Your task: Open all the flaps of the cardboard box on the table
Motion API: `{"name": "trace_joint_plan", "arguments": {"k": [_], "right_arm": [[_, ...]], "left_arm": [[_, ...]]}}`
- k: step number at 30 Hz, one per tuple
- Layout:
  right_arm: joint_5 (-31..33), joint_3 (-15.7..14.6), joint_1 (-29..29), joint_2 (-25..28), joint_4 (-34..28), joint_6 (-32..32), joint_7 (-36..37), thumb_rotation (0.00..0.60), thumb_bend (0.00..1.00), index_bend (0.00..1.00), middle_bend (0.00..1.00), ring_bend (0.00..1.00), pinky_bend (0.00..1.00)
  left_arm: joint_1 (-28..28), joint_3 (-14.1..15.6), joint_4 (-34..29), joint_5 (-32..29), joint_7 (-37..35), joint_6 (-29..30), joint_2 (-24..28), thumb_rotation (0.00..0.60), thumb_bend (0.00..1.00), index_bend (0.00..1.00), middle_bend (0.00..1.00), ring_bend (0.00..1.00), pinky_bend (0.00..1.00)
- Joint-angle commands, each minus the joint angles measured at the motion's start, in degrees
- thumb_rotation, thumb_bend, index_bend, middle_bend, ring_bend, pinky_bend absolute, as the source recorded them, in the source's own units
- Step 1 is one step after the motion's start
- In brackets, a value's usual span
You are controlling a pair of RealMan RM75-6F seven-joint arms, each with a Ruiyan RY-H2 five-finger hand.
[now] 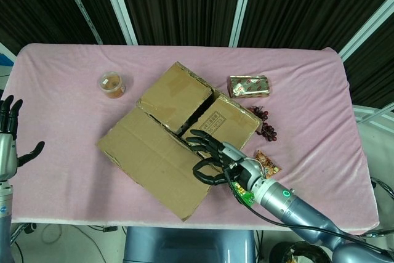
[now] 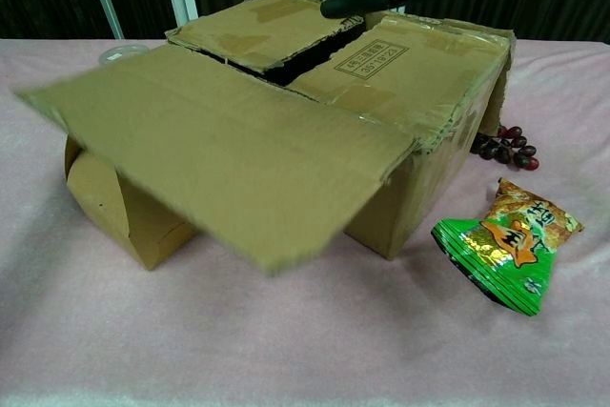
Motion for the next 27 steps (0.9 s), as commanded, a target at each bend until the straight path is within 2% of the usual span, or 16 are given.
{"name": "trace_joint_plan", "arguments": {"k": [1,4,6,12,16,18,23,27], "right_arm": [[-0.5,0.2,-0.5,1.1,0.0,-2.3,1.7,0.600,0.41,0.03,0.09,0.12,0.33],[-1.7,-0.1,-1.2,1.8,0.0,-2.8,1.9,0.600,0.41,0.03,0.09,0.12,0.33],[-3.5,-1.2,-1.9,2.2,0.0,-0.5,0.2,0.600,0.41,0.03,0.09,0.12,0.32],[-11.5,-9.7,-5.8,1.7,0.0,15.5,-11.6,0.600,0.41,0.03,0.09,0.12,0.30],[-16.1,-16.1,-9.2,0.9,0.1,28.1,-22.1,0.600,0.41,0.03,0.09,0.11,0.28],[-17.9,-18.0,-10.4,0.2,1.0,32.0,-25.1,0.600,0.41,0.03,0.08,0.10,0.26],[-25.1,-22.4,-14.0,-2.0,6.8,40.0,-29.9,0.600,0.41,0.02,0.05,0.04,0.24],[-32.8,-25.4,-17.2,-4.6,14.9,47.1,-31.9,0.600,0.41,0.01,0.03,0.02,0.24]], "left_arm": [[0.0,0.0,0.0,0.0,0.0,-0.1,0.0,0.600,0.14,0.00,0.00,0.00,0.00],[0.0,0.0,-0.2,-0.1,-0.1,-0.2,0.0,0.600,0.14,0.00,0.00,0.00,0.00],[0.0,-0.1,-0.5,-0.2,-0.1,-0.4,0.2,0.600,0.14,0.00,0.00,0.00,0.00],[-0.7,-0.2,-2.4,0.6,0.1,-1.7,2.2,0.600,0.14,0.00,0.00,0.00,0.00],[-2.1,0.2,-5.8,0.7,0.0,-6.1,6.6,0.600,0.16,0.00,0.00,0.00,0.00],[-3.0,0.1,-7.1,0.9,0.0,-8.1,8.6,0.600,0.17,0.00,0.00,0.00,0.00],[-6.8,-0.7,-9.3,2.8,1.9,-13.8,13.7,0.600,0.17,0.00,0.00,0.00,0.00],[-11.9,-1.9,-10.8,4.5,3.9,-20.0,17.2,0.600,0.17,0.00,0.00,0.00,0.00]]}}
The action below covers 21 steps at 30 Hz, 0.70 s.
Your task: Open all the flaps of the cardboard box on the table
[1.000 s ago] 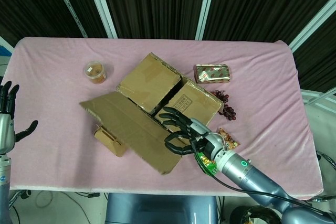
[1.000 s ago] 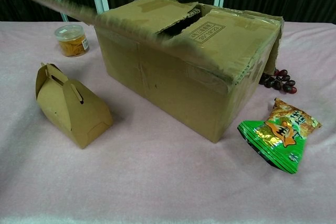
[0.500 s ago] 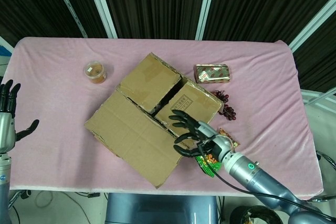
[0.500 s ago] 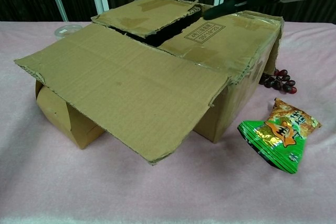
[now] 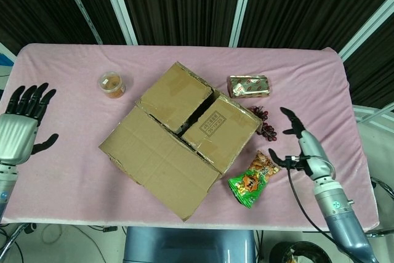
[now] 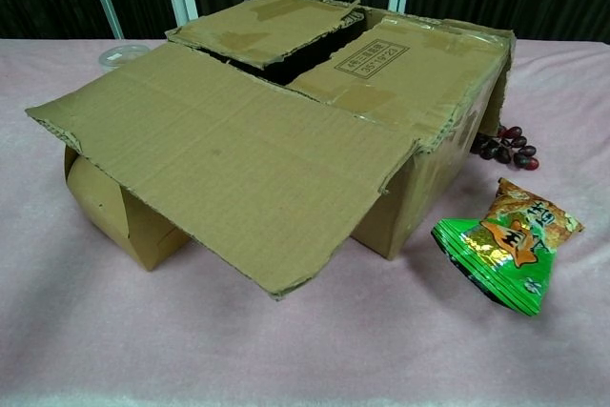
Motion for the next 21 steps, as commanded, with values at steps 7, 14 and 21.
{"name": "trace_joint_plan", "arguments": {"k": [7,14,21], "right_arm": [[-12.7,-6.1,-7.2,-6.1,18.6,12.4,1.1,0.600,0.41,0.01,0.03,0.02,0.24],[-13.1,-6.1,-7.3,-7.7,23.5,12.4,5.9,0.600,0.41,0.01,0.03,0.02,0.24],[-12.3,-5.5,-6.9,-9.4,26.8,11.8,8.9,0.600,0.41,0.01,0.03,0.02,0.24]], "left_arm": [[-18.9,-2.8,-1.7,5.3,5.1,-26.4,8.8,0.600,0.31,0.00,0.00,0.00,0.02],[-31.7,-4.0,0.5,4.6,9.5,-41.6,6.3,0.600,0.57,0.03,0.04,0.00,0.10],[-41.4,-3.6,4.7,5.7,16.5,-49.4,-0.5,0.600,0.61,0.05,0.08,0.03,0.14]]}}
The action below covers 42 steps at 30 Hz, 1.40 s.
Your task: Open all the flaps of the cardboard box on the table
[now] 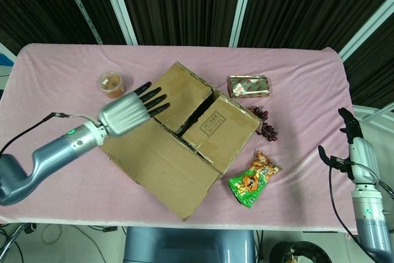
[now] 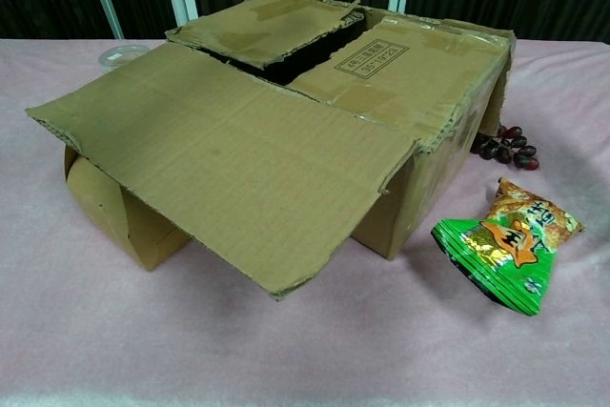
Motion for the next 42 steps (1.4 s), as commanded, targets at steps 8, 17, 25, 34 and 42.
{"name": "trace_joint_plan", "arguments": {"k": [8,17,25,34,42], "right_arm": [[2.2,1.3,-0.1,-0.7,1.8,-0.6,4.1,0.600,0.41,0.01,0.03,0.02,0.24],[2.5,1.7,-0.2,-0.6,1.7,-0.8,4.7,0.600,0.41,0.01,0.03,0.02,0.24],[2.4,1.6,-0.3,-0.8,1.6,-0.7,4.4,0.600,0.41,0.01,0.03,0.02,0.24],[2.4,1.6,-0.3,-1.1,1.3,-0.7,4.0,0.600,0.41,0.01,0.03,0.02,0.24],[2.2,1.4,-0.3,-1.2,1.2,-0.8,3.8,0.600,0.41,0.01,0.03,0.02,0.24]], "left_arm": [[-11.1,2.2,6.2,1.7,8.0,-8.9,-9.9,0.600,0.62,0.07,0.13,0.04,0.16],[-13.5,5.2,8.8,0.8,9.9,-9.8,-13.5,0.600,0.63,0.08,0.18,0.04,0.16],[-14.5,6.9,9.3,-0.4,10.8,-9.3,-14.0,0.600,0.66,0.10,0.27,0.04,0.16],[-15.1,7.3,8.2,-1.7,12.1,-7.7,-10.9,0.600,0.68,0.10,0.46,0.04,0.16],[-15.1,6.9,5.7,-2.2,13.9,-5.5,-4.9,0.600,0.69,0.09,0.46,0.04,0.16]]}}
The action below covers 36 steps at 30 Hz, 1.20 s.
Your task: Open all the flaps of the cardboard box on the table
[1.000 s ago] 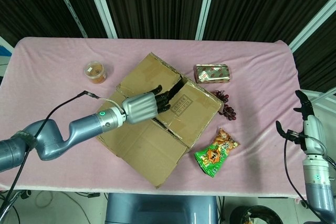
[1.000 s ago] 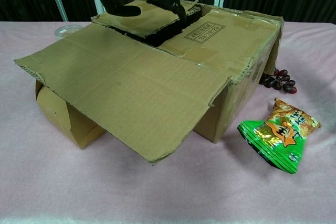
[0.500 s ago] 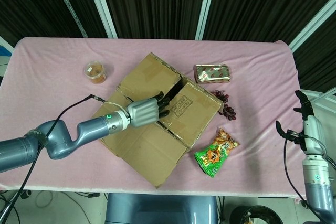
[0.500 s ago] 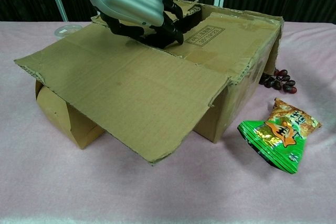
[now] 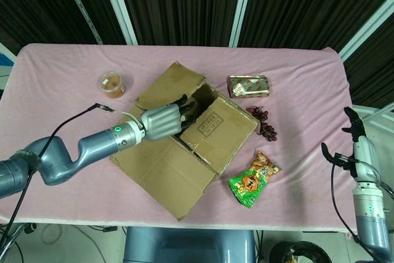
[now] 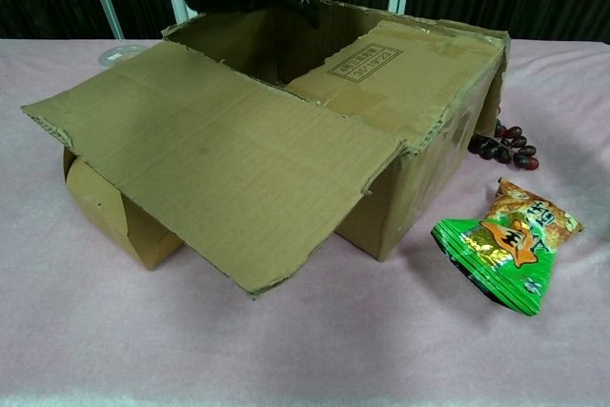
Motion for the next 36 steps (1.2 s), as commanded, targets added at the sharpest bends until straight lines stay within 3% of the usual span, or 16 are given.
{"name": "trace_joint_plan", "arguments": {"k": [1,11,17,26,36], "right_arm": [[0.0,0.0,0.0,0.0,0.0,-0.1,0.0,0.600,0.41,0.01,0.03,0.02,0.24],[-0.1,-0.2,0.0,-0.2,-0.6,-0.3,-0.2,0.600,0.41,0.01,0.03,0.02,0.24],[-0.4,-0.4,0.0,-0.2,-1.0,-0.3,-0.5,0.600,0.41,0.01,0.03,0.02,0.24],[-0.3,-0.6,-0.1,-0.2,-1.1,-0.4,-1.0,0.600,0.41,0.01,0.03,0.02,0.24],[-0.1,-0.4,0.0,-0.3,-1.0,-0.2,-1.3,0.600,0.41,0.01,0.03,0.02,0.24]], "left_arm": [[0.2,-0.2,-1.3,-0.2,1.0,1.2,2.9,0.600,0.69,0.09,0.46,0.04,0.16],[3.6,0.4,-4.4,-1.8,2.4,4.4,12.4,0.600,0.69,0.09,0.47,0.05,0.16],[8.3,2.5,-4.9,-3.0,2.6,7.3,16.3,0.600,0.69,0.09,0.47,0.05,0.16],[14.7,6.2,-2.9,-6.9,4.6,10.3,15.6,0.600,0.69,0.07,0.47,0.05,0.16],[17.9,7.1,0.5,-10.6,5.1,12.9,12.9,0.600,0.69,0.07,0.46,0.05,0.16]]}}
